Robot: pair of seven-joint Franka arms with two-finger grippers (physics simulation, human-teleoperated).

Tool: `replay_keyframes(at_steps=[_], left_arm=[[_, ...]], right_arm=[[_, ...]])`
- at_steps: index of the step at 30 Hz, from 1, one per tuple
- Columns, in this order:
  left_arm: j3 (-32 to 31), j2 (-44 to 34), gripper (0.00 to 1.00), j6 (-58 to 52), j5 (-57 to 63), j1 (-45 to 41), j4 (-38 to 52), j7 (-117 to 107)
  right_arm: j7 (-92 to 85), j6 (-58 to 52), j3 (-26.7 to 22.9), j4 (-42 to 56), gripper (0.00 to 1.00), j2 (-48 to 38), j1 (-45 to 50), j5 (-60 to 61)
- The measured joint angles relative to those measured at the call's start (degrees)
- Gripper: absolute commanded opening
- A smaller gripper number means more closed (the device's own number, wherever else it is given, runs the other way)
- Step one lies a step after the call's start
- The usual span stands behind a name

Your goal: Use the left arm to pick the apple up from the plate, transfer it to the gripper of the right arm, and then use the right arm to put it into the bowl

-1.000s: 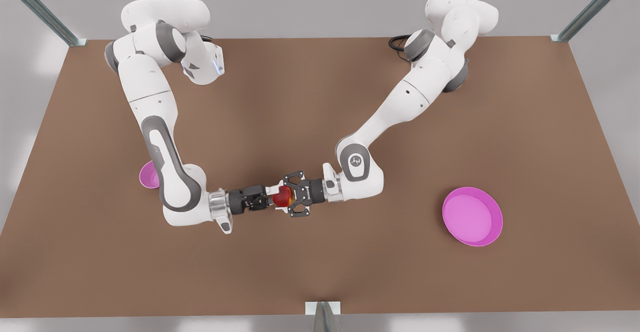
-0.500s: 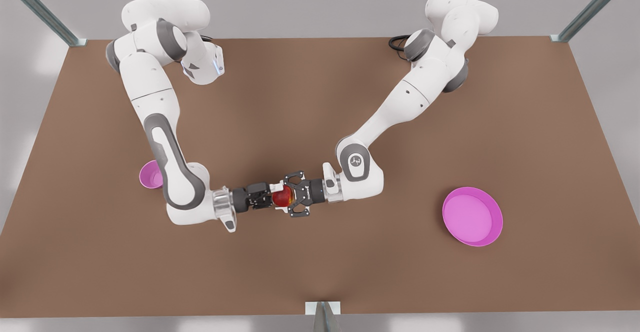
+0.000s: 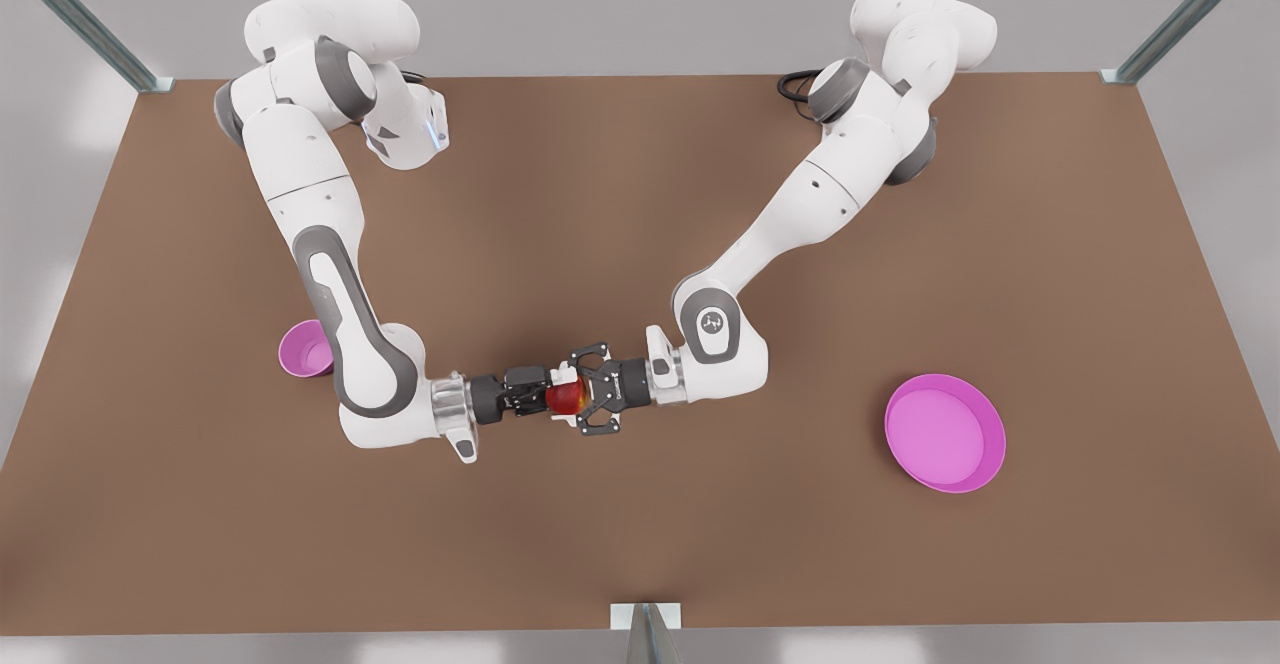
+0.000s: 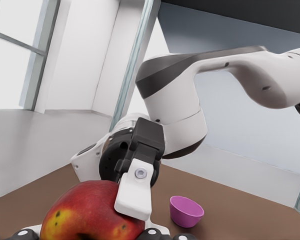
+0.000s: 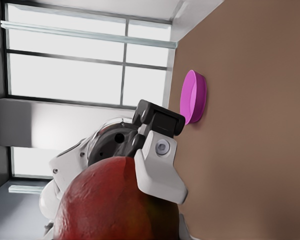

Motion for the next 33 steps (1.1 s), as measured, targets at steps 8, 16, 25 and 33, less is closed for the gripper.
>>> replay_keyframes(at_steps=[8, 16, 25, 33], left_arm=[[-0.4, -0.1, 0.9, -0.3, 0.1, 0.0, 0.0, -0.2], [-0.3, -0.1, 0.9, -0.4, 0.2, 0.2, 0.0, -0.4], [-0.2, -0.1, 0.9, -0.4, 0.3, 0.2, 0.0, -0.6], [0.6, -2.6, 1.0, -2.1, 11.6, 4.9, -1.7, -3.8]], right_arm=[[0.1, 0.0, 0.0, 0.0, 0.65, 0.0, -0.1, 0.2], [0.4, -0.1, 0.0, 0.5, 0.66, -0.2, -0.7, 0.1], [1.3, -2.7, -0.7, 1.5, 0.67, -0.2, -5.0, -1.9], [3.3, -8.2, -1.8, 5.4, 0.67, -0.1, -10.4, -5.4]])
